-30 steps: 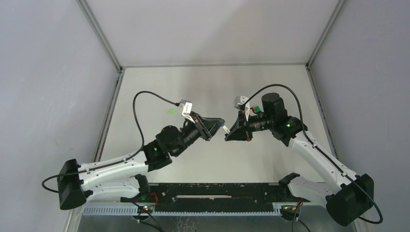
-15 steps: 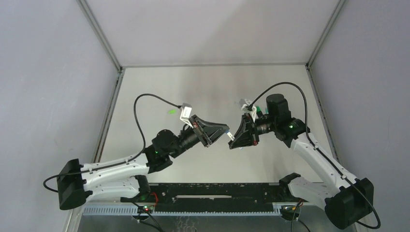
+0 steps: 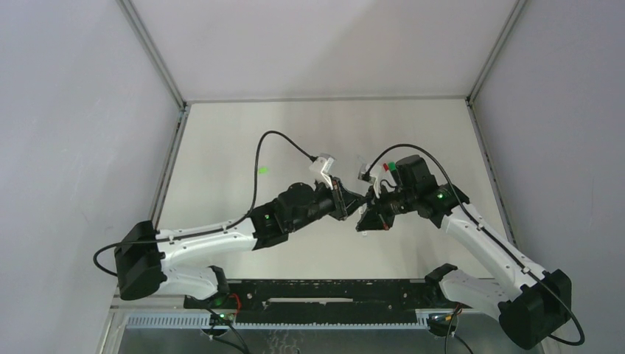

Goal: Insert the pens into the pen caps
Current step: Press the pen cap onto the pen.

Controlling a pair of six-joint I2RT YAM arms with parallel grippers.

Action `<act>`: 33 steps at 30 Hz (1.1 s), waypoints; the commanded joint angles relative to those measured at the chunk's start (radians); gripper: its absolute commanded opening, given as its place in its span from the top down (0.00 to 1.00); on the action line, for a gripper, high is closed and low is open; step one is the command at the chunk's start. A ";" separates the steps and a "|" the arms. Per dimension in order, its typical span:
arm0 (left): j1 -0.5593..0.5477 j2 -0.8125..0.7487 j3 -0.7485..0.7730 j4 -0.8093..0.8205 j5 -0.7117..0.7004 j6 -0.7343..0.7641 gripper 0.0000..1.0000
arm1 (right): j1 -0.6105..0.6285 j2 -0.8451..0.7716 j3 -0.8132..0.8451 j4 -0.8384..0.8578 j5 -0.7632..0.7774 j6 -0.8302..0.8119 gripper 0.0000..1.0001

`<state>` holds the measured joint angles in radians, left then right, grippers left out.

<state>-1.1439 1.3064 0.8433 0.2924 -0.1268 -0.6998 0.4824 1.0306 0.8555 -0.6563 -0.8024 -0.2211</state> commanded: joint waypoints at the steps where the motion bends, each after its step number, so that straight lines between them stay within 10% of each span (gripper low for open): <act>1: -0.148 -0.001 -0.111 -0.468 0.306 -0.026 1.00 | -0.060 -0.033 0.112 0.402 0.086 -0.007 1.00; 13: -0.128 -0.126 -0.205 -0.246 0.340 -0.012 1.00 | -0.112 -0.028 0.079 0.456 -0.254 0.058 1.00; 20: -0.128 -0.055 -0.153 -0.123 0.257 -0.112 1.00 | -0.052 -0.036 0.086 0.409 0.015 -0.017 1.00; 33: -0.206 0.127 0.065 -0.623 0.145 -0.132 1.00 | -0.015 -0.057 0.106 0.380 0.313 -0.090 1.00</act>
<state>-1.1889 1.3384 0.9131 0.0849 -0.3054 -0.8291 0.4828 1.0042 0.8555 -0.6987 -0.6212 -0.3065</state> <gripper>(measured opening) 0.174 0.108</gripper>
